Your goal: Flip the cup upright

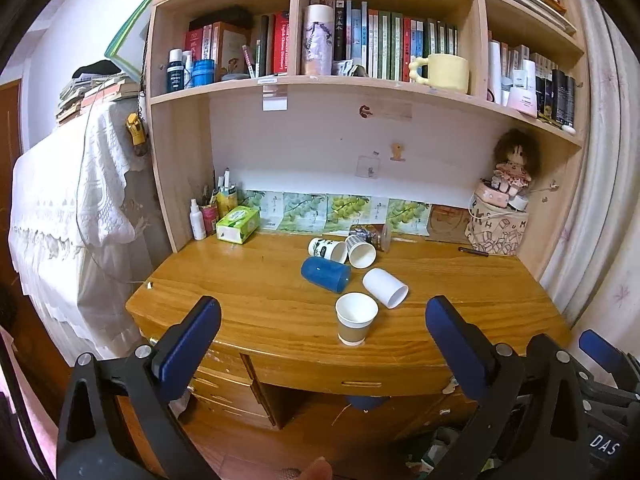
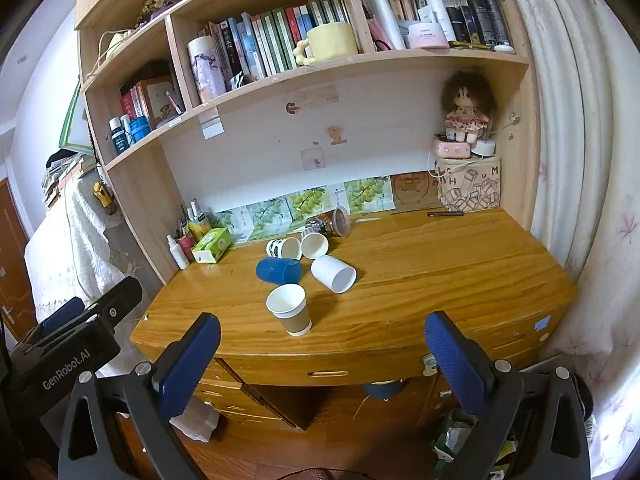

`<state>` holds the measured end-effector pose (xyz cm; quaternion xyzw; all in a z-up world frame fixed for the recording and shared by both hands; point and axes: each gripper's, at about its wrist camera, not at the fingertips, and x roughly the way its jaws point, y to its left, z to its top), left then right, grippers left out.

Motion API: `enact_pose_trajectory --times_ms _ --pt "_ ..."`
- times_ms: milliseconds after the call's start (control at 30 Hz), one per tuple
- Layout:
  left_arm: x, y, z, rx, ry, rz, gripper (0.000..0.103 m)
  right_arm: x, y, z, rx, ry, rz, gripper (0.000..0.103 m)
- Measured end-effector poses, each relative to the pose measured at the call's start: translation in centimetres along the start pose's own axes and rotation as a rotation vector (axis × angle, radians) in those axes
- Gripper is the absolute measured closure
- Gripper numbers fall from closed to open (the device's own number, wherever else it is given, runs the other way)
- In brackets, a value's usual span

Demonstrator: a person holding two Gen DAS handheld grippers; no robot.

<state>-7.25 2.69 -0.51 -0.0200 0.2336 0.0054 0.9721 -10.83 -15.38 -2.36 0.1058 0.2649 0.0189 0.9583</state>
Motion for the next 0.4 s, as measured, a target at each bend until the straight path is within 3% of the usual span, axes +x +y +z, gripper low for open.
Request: enact_pose_trajectory --times_ms 400 --pt "0.03 -0.25 0.26 0.009 -0.007 0.001 0.001 0.56 -0.47 0.14 0.018 0.023 0.002 0.001"
